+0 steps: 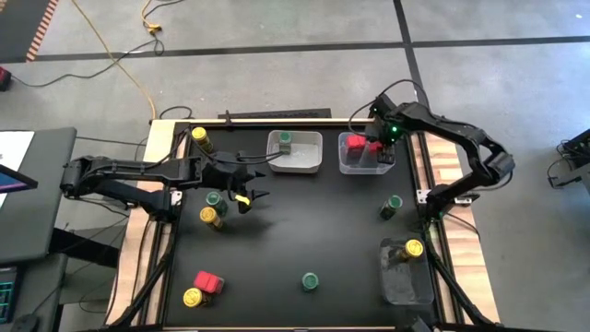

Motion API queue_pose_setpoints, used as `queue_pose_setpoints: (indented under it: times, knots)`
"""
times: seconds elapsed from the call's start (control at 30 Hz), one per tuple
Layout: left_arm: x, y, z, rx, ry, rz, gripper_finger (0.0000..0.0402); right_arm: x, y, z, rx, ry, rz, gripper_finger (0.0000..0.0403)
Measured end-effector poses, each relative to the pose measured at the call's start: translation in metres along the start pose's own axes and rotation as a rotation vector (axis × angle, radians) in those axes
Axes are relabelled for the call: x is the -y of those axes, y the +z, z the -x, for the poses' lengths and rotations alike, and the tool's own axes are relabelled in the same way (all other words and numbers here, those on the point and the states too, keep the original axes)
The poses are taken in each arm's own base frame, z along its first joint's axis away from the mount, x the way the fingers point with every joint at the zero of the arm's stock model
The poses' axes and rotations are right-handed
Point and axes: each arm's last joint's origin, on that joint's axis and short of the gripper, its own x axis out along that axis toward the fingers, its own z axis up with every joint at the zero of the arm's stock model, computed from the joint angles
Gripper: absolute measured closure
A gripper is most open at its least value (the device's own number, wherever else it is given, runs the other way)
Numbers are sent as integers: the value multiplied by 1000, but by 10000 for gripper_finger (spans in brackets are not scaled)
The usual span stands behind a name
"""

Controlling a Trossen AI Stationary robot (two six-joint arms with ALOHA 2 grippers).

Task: Sort spices by type
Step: Put the top red seasoning can into the transparent bin

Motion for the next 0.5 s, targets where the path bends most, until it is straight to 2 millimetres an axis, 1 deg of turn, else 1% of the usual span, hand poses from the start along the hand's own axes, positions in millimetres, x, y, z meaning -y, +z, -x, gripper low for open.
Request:
queue_pose_setpoints:
  times: [0.13,0.5]
  knots:
    - [0,0,0,0,0,1,130,1,1,-3,-3,6,0,158]
    - [0,0,0,-1,0,8,130,5,3,-4,30,-22,28,158]
